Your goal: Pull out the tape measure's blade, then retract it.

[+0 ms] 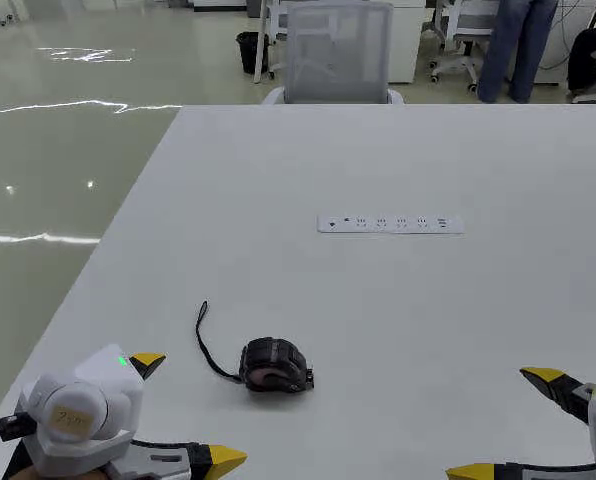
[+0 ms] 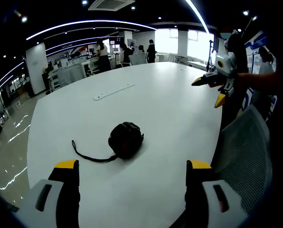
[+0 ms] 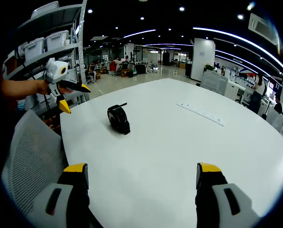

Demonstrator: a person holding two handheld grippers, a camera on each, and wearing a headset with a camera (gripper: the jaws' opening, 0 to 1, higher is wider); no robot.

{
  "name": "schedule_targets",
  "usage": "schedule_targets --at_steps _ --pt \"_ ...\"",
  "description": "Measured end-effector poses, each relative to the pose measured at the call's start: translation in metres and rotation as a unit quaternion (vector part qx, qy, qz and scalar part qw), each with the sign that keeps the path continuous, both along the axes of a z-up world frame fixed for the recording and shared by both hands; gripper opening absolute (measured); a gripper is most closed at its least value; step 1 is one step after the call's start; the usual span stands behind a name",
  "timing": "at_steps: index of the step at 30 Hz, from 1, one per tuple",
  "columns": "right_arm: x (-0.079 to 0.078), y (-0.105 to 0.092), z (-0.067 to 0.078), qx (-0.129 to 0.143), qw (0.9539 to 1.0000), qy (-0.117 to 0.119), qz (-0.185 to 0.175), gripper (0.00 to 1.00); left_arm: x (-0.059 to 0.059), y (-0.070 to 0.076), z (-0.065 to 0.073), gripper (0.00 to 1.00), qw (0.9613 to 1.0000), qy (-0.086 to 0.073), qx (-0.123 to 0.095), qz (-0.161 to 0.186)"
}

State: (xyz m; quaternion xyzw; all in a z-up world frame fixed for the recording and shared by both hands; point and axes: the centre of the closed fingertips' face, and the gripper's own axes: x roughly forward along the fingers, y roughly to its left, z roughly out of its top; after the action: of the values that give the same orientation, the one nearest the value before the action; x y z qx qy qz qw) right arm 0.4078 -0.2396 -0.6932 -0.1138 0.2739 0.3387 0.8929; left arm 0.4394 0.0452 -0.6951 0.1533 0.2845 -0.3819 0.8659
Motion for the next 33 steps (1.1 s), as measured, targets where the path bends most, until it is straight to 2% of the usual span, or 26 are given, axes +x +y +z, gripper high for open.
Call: schedule_targets --at_steps 11,17,33 --pt "0.003 0.004 -0.002 -0.010 0.9995 0.003 0.029 0.92 0.012 0.001 0.000 0.88 0.9997 -0.006 0.017 -0.015" --pt "0.007 0.008 -0.001 -0.015 0.9987 -0.001 0.049 0.88 0.018 -0.001 -0.001 0.83 0.9992 -0.008 0.025 -0.031" --pt "0.033 0.019 -0.004 -0.036 0.9932 -0.019 0.109 0.73 0.036 -0.012 -0.011 0.70 0.9943 -0.015 0.061 -0.087"
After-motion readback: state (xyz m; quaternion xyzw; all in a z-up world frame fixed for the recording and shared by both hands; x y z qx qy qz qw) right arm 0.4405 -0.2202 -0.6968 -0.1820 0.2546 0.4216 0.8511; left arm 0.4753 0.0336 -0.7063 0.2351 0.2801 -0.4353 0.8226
